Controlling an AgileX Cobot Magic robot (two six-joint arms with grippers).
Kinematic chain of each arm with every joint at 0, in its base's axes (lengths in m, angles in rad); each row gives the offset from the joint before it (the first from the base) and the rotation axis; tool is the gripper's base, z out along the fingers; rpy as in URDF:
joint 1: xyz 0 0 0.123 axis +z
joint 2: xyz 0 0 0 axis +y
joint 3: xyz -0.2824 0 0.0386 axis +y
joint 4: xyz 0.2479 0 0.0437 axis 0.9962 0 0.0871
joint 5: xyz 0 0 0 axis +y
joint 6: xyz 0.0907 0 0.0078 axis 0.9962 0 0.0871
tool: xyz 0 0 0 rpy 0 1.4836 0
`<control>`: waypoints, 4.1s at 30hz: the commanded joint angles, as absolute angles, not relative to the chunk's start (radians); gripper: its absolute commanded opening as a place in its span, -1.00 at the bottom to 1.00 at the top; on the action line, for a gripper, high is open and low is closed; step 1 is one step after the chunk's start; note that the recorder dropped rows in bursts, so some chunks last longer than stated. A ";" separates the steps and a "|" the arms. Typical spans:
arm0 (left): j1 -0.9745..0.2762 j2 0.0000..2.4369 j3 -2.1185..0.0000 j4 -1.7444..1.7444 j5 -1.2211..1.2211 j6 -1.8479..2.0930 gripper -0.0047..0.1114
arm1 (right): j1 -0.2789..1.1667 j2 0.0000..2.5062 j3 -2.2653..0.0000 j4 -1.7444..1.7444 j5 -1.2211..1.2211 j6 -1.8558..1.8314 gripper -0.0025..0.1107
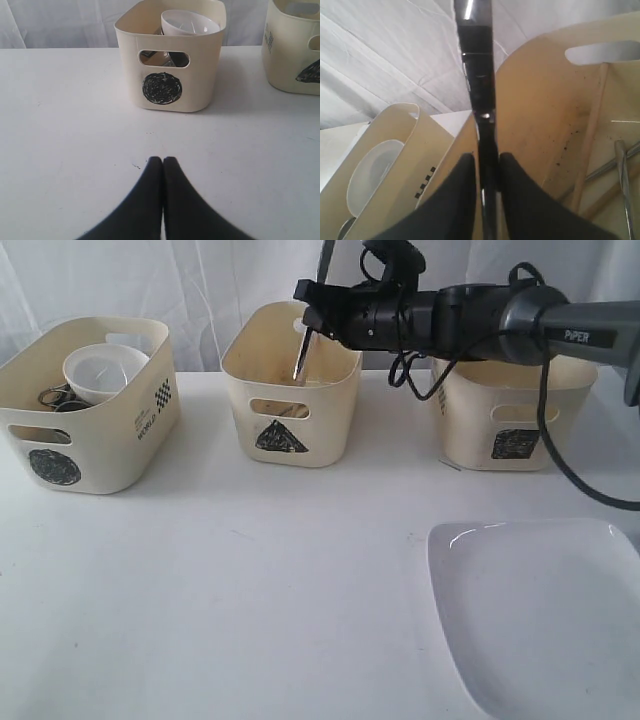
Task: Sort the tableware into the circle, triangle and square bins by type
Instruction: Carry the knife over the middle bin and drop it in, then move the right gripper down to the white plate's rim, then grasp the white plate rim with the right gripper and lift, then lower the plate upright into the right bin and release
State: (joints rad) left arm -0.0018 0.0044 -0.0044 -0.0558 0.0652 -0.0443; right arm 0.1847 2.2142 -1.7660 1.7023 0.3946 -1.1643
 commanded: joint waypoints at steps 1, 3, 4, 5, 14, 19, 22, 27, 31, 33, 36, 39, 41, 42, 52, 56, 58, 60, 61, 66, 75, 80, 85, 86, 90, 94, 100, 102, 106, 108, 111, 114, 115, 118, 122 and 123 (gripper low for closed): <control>-0.001 0.000 0.000 -0.054 0.060 -0.049 -0.92 | 0.179 2.207 -1.792 1.594 0.399 -1.158 -0.25; -0.001 0.000 0.000 -0.054 0.060 -0.049 -0.92 | 0.179 2.175 -1.781 1.411 0.412 -1.081 -0.26; -0.001 0.000 0.000 -0.054 0.060 -0.049 -0.92 | 0.179 2.157 -1.770 1.336 0.412 -1.051 -0.28; -0.001 0.000 0.000 -0.054 0.060 -0.049 -0.92 | 0.179 2.132 -1.752 1.250 0.409 -1.025 -0.32; -0.001 0.000 0.000 -0.054 0.060 -0.049 -0.92 | 0.186 1.778 -1.370 0.647 0.492 -0.774 -0.33; -0.001 0.000 0.000 -0.054 0.060 -0.049 -0.92 | 0.276 1.599 -1.198 0.151 0.600 -0.443 -0.24; -0.001 0.000 0.000 -0.054 0.060 -0.049 -0.92 | 0.490 1.536 -1.092 -0.328 0.921 -0.097 0.05; -0.001 0.000 0.000 -0.054 0.060 -0.049 -0.92 | 0.791 1.536 -0.919 -0.449 1.058 0.105 0.10; -0.001 0.000 0.000 -0.054 0.060 -0.049 -0.92 | 0.898 1.550 -0.864 -0.483 1.030 0.257 0.10; -0.001 0.000 0.000 -0.054 0.060 -0.049 -0.92 | 0.919 1.568 -0.841 -0.494 1.030 0.301 0.10; -0.001 0.000 0.000 -0.054 0.060 -0.049 -0.92 | 0.919 1.600 -0.808 -0.518 1.022 0.352 0.10; -0.001 0.000 0.000 -0.054 0.060 -0.049 -0.92 | 0.919 1.625 -0.781 -0.531 1.004 0.376 0.10; -0.001 0.000 0.000 -0.054 0.060 -0.049 -0.92 | 0.919 1.649 -0.760 -0.533 0.974 0.388 0.10; -0.001 0.000 0.000 -0.054 0.060 -0.049 -0.92 | 0.919 1.659 -0.750 -0.535 0.958 0.392 0.10; -0.001 0.000 0.000 -0.054 0.060 -0.049 -0.92 | 0.916 1.729 -0.707 -0.643 0.864 0.534 0.10; -0.001 0.000 0.000 -0.054 0.060 -0.049 -0.92 | 0.916 1.748 -0.699 -0.687 0.851 0.574 0.05; -0.001 0.000 0.000 -0.054 0.060 -0.049 -0.92 | 0.916 1.757 -0.689 -0.692 0.840 0.590 -0.07; -0.001 0.000 0.000 -0.054 0.060 -0.049 -0.92 | 0.916 1.759 -0.679 -0.692 0.829 0.592 -0.22; -0.001 0.000 0.000 -0.054 0.060 -0.049 -0.92 | 0.916 1.760 -0.675 -0.692 0.824 0.598 -0.33; -0.001 0.000 0.000 -0.054 0.060 -0.049 -0.92 | 0.916 1.741 -0.673 -0.694 0.826 0.598 -0.93; -0.001 0.000 0.000 -0.054 0.060 -0.049 -0.92 | 0.918 1.523 -0.675 -0.710 0.953 0.598 -0.96; -0.001 0.000 0.000 -0.054 0.060 -0.049 -0.92 | 0.918 1.397 -0.675 -0.718 1.016 0.598 -0.96; -0.001 0.000 0.000 -0.054 0.060 -0.049 -0.92 | 0.938 1.184 -0.675 -0.708 1.049 0.634 -0.96; -0.001 0.000 0.000 -0.054 0.060 -0.049 -0.92 | 0.945 1.124 -0.677 -0.705 1.051 0.655 -0.96; -0.001 0.000 0.000 -0.054 0.060 -0.049 -0.92 | 0.947 1.016 -0.731 -0.680 1.033 0.657 -0.96; -0.001 0.000 0.000 -0.054 0.060 -0.049 -0.92 | 0.947 1.003 -0.803 -0.684 1.022 0.655 -0.96; -0.001 0.000 0.000 -0.054 0.060 -0.049 -0.92 | 0.947 1.003 -0.898 -0.742 1.052 0.623 -0.96; -0.001 0.000 0.000 -0.054 0.060 -0.049 -0.92 | 0.947 1.003 -0.920 -0.773 1.075 0.607 -0.96; -0.001 0.000 0.000 -0.054 0.060 -0.049 -0.92 | 0.947 1.005 -0.959 -0.818 1.117 0.574 -0.96; -0.001 0.000 0.000 -0.054 0.060 -0.049 -0.92 | 0.947 1.005 -0.970 -0.834 1.119 0.574 -0.96; -0.001 0.000 0.000 -0.054 0.060 -0.049 -0.92 | 0.947 1.005 -0.981 -0.891 1.111 0.576 -0.96; -0.001 0.000 0.000 -0.054 0.060 -0.049 -0.92 | 0.930 1.019 -1.008 -0.964 1.102 0.579 -0.96; -0.001 0.000 0.000 -0.054 0.060 -0.049 -0.92 | 0.916 1.030 -1.023 -0.981 1.097 0.579 -0.96; -0.001 0.000 0.000 -0.054 0.060 -0.049 -0.92 | 0.857 1.072 -1.068 -1.007 1.060 0.576 -0.96; -0.001 0.000 0.000 -0.054 0.060 -0.049 -0.92 | 0.755 1.143 -1.119 -1.011 0.954 0.568 -0.96; -0.001 0.000 0.000 -0.054 0.060 -0.049 -0.92 | 0.729 1.165 -1.134 -1.011 0.917 0.568 -0.96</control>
State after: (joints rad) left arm -0.0018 0.0044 -0.0044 -0.0558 0.0652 -0.0443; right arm 0.7916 1.1219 -1.0927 -0.9438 1.0169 0.5868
